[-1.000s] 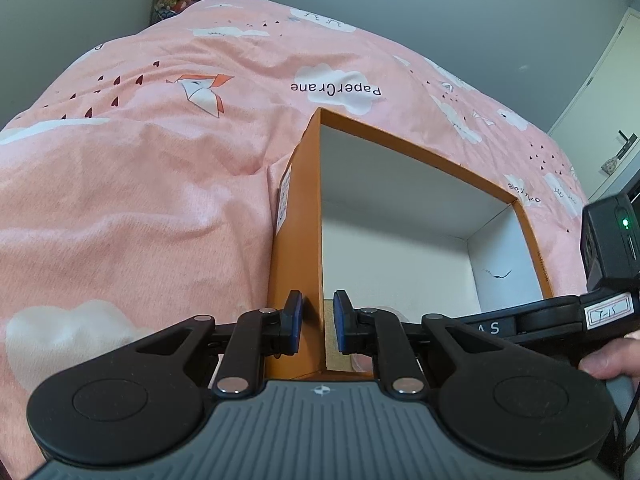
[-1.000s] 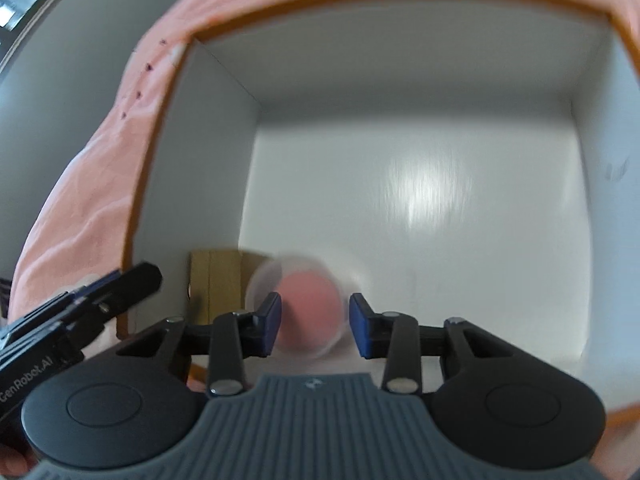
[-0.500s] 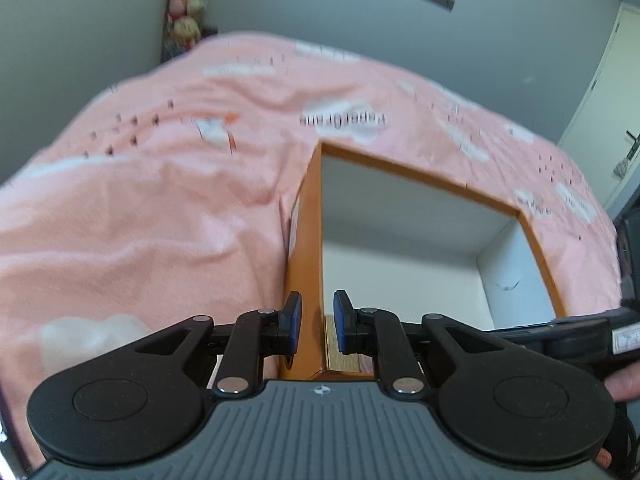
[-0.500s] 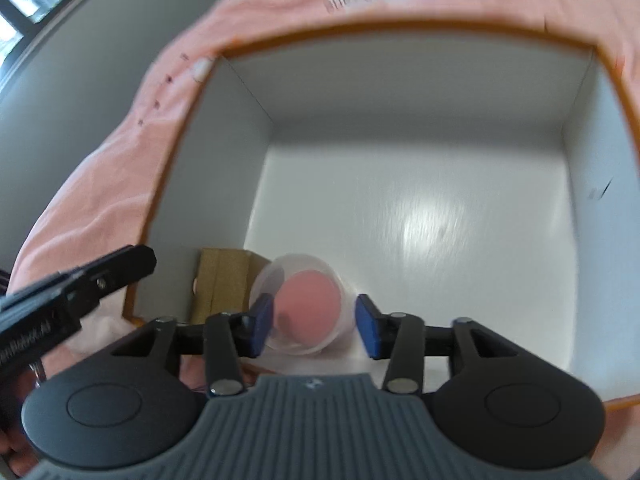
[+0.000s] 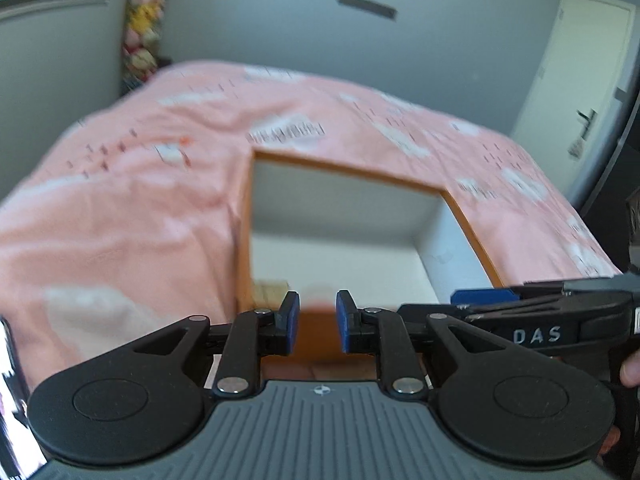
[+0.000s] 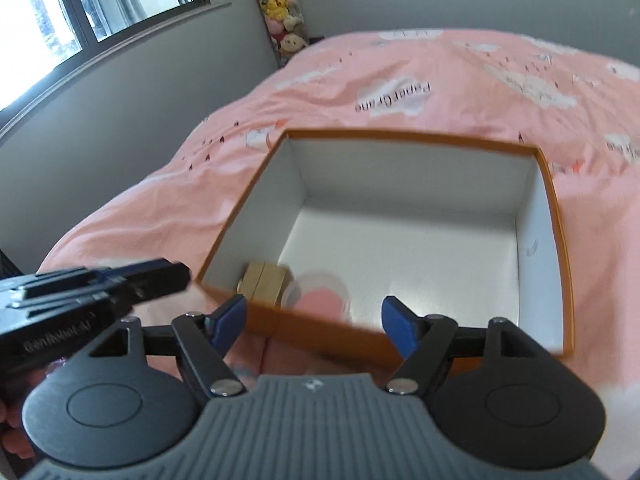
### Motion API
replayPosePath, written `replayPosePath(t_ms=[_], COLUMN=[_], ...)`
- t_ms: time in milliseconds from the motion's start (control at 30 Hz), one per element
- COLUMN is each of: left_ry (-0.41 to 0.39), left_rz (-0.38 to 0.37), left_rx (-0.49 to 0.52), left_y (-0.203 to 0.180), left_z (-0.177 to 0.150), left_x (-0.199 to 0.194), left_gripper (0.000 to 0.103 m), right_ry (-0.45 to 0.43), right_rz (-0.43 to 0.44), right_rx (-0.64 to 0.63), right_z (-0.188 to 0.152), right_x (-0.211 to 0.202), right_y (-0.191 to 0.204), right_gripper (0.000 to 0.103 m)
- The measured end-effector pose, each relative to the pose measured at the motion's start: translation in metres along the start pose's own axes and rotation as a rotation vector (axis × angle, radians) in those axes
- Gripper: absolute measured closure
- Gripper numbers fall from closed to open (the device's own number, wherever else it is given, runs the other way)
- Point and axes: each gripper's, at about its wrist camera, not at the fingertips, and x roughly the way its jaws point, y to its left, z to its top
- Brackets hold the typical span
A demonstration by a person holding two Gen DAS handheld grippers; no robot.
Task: Organize rigid objects
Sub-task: 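Move both tools back to the pile and reach for the silver compact and pouch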
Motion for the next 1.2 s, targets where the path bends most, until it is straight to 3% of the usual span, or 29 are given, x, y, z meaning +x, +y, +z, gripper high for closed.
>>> replayPosePath(t_ms=[167,333,433,500,633,767,933,1067,1100,1200], left_ry=[0.111,0.294,0.373,0.420,0.467,0.500,0.551,0.567,0.574,0.603], left_rz=[-0.047,-0.174,-0.154,-0.142,-0.165,-0.133,-0.145,-0.158,-0.166,-0.206], left_rx=[-0.031,-0.109,-0.141,-0.176,-0.321,-0.342,-0.385,-0.403,-0.413,-0.453], left_y=[0.006,0.019,0.022,0.025,0.037,0.037,0.040,0.041,0.041,0.041], left_z=[-0.016,-0.041,-0.058,-0.067,-0.078,-0.083,-0.093,-0.098,-0.099,-0.106], left_x=[0.010,0.035,0.051,0.060,0.075,0.090,0.108,0.117,0.120,0.135], left_gripper=[0.081,0.081,0.079,0.070,0.055,0.050,0.045,0.035,0.029,0.025], right_ry=[0.110,0.193,0.270,0.333,0.421,0.463,0.481,0.495,0.494,0.498], right_rz=[0.013,0.056,0.073,0.093,0.061,0.050,0.025,-0.002,-0.005,-0.011], right_rx=[0.058,0.180,0.244,0.290,0.359,0.419,0.436,0.448,0.457,0.475], right_z=[-0.016,-0.039,-0.053,-0.066,-0.082,-0.089,-0.093,-0.095,-0.096,-0.096], right_x=[0.006,0.000,0.010,0.019,0.036,0.049,0.062,0.068,0.068,0.068], right_y=[-0.004,-0.019,-0.028,-0.031,-0.038,-0.046,-0.047,-0.049,-0.051,-0.056], right_gripper=[0.025,0.027,0.030,0.036,0.045,0.052,0.053,0.068,0.071,0.071])
